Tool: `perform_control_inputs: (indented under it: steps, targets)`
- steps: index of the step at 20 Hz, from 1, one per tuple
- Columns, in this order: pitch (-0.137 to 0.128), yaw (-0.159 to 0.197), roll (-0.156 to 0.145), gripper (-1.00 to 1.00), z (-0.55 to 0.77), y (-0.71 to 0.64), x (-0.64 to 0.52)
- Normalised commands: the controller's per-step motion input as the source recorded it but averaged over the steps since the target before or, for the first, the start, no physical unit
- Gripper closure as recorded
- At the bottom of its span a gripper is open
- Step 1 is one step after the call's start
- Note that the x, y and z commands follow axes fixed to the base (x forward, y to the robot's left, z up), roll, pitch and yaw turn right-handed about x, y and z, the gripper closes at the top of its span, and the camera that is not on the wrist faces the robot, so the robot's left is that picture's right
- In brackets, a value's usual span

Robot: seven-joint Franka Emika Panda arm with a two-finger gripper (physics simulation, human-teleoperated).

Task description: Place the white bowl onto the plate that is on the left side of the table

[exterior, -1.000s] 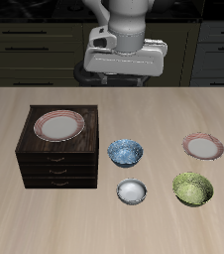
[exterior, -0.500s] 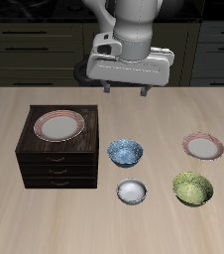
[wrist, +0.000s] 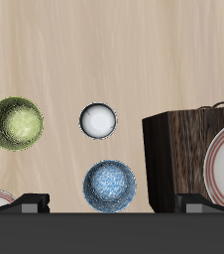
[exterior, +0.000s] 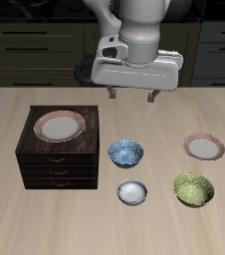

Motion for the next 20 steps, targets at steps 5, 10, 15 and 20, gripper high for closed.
perform_control_inputs:
  steps: [5, 10, 15, 20]
  targets:
    - [-0.020, -0.005, 0.008, -1.00, 0.09, 0.13, 0.15]
    - [-0.018, 0.003, -0.004, -1.00, 0.02, 0.12, 0.12]
    - [-0.002, -0.008, 0.009, -1.00, -0.07, 0.14, 0.05]
    - [-0.020, 0.025, -0.005, -1.00, -0.01, 0.05, 0.05]
